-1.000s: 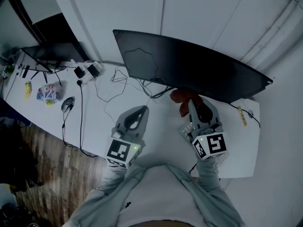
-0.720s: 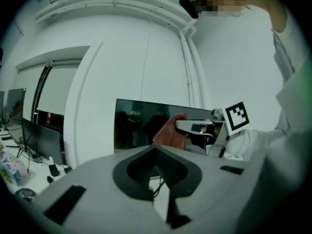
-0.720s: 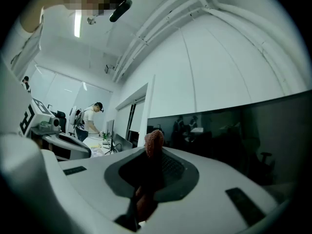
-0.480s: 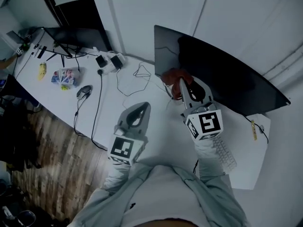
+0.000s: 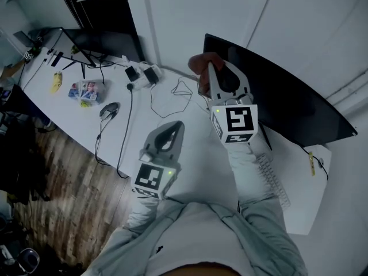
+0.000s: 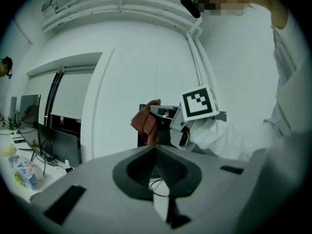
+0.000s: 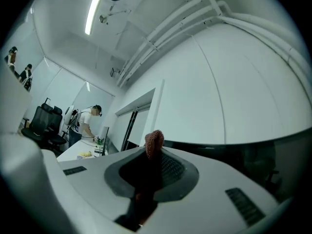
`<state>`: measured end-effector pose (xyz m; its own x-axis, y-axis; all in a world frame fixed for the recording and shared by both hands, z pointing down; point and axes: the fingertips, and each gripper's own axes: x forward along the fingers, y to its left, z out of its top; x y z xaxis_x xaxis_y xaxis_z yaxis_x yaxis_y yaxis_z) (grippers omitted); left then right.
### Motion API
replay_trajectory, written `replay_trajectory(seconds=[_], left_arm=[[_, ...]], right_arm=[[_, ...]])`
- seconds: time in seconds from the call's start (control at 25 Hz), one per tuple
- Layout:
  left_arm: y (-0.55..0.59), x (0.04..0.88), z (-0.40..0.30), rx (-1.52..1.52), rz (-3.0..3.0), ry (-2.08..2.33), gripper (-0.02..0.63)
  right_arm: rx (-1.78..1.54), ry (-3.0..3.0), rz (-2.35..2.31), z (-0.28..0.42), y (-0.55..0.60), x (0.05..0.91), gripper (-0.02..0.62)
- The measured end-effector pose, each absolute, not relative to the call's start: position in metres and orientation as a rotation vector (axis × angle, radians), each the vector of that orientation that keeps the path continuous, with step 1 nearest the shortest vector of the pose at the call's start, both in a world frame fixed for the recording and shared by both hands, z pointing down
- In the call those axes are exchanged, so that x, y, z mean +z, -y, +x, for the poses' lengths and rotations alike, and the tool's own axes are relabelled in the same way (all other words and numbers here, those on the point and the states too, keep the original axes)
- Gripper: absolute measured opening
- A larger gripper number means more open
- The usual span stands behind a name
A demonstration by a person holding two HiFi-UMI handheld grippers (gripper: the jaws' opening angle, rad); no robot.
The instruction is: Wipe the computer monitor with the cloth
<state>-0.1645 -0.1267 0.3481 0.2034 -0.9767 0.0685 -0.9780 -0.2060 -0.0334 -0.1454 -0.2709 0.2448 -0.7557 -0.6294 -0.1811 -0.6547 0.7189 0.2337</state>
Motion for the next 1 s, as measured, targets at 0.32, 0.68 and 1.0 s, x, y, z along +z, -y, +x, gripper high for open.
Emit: replay_trajectory(seconds=[0.32,0.68,1.0], left_arm=[[0.13,0.352,-0.183,0.094,2.407,1.966,0.021],[0.132,0.363,-0.206,0.051,2.363,1.956,0.02],[0.136,0.366,-0.218,0.075,2.396,1.943,0.021]], right_arm=[[0.484,-2.757,-1.207,-0.194,0.3,0.219,0.043],[0.523,-2.649,-1.405,-0.2,0.32,0.218,0.043],[0.51,-2.635,-1.47,-0.202,0.328,0.234,0.042]])
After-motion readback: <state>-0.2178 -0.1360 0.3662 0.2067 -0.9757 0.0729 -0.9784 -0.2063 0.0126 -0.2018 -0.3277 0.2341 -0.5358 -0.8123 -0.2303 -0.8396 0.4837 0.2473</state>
